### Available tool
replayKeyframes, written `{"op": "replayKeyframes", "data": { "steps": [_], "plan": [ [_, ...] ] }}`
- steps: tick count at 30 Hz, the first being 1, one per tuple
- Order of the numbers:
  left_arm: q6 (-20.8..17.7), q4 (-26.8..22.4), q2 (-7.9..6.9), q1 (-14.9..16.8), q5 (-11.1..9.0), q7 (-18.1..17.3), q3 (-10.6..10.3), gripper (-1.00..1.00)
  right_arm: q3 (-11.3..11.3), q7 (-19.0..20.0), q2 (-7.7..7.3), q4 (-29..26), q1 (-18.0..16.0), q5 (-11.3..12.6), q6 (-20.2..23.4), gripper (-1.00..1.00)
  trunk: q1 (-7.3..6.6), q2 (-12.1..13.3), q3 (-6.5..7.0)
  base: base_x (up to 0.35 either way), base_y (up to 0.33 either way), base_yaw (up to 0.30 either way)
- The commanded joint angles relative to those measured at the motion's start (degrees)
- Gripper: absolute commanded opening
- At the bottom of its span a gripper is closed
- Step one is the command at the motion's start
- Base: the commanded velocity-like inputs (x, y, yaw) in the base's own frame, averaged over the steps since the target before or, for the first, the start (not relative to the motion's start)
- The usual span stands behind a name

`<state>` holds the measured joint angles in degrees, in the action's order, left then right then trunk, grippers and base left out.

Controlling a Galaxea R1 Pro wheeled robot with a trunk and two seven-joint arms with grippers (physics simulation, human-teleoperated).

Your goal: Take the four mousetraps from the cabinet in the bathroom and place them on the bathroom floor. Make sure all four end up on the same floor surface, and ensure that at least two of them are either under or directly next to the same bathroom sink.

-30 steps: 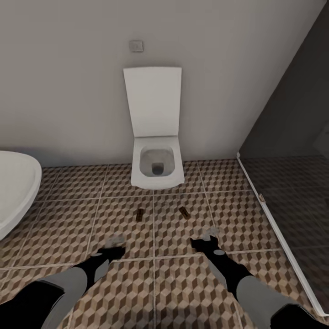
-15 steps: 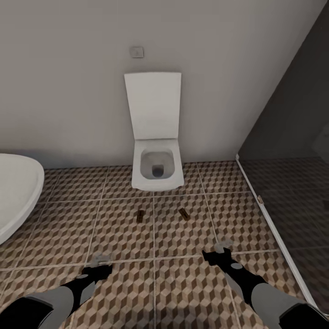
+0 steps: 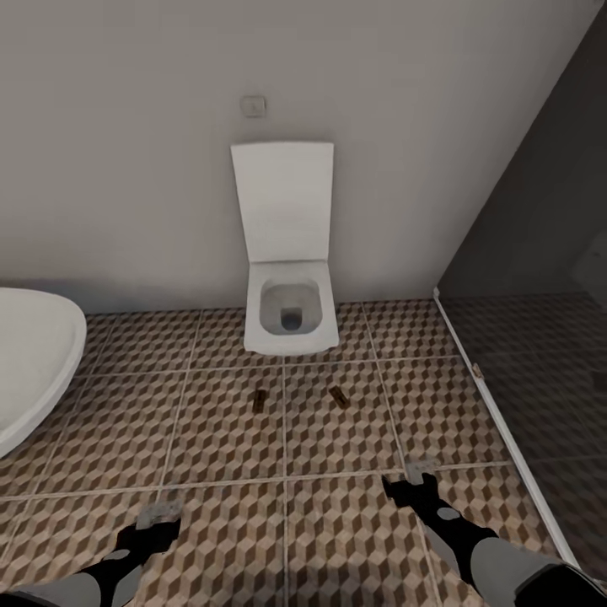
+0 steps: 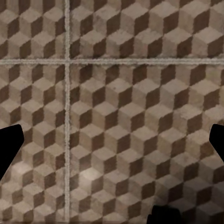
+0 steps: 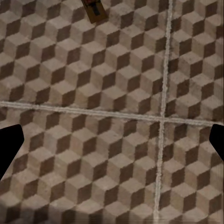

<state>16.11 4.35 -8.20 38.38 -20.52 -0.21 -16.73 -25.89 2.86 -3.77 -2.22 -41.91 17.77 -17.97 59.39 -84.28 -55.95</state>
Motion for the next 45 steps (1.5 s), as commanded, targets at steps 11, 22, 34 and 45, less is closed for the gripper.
{"op": "replayKeyframes", "data": {
  "steps": [11,22,34,45],
  "plan": [
    [5.17,0.29,-3.24,-4.19,-0.4,-2.37,-0.48,1.0,-0.22,0.3,-0.19,1.14,6.57,0.51,-7.27,1.0,-2.42,4.41,1.95,0.0,0.0,0.0],
    [6.57,0.36,-4.76,-7.83,-0.41,-2.52,-0.45,1.0,-0.22,0.24,-0.23,1.25,12.21,0.56,-13.6,1.0,-4.84,8.82,3.93,0.0,0.0,0.0],
    [14.57,0.39,-5.58,-13.44,-0.48,-3.63,-0.43,1.0,-0.21,0.15,-0.53,1.25,16.29,0.64,-19.0,1.0,-7.48,13.63,6.08,0.0,0.0,0.0],
    [16.72,0.29,-3.79,-14.37,-0.48,-3.29,-0.42,1.0,-0.08,0.13,-4.44,1.26,18.71,1.2,-21.37,1.0,-9.89,18.04,8.05,0.0,0.0,0.0]
  ]
}}
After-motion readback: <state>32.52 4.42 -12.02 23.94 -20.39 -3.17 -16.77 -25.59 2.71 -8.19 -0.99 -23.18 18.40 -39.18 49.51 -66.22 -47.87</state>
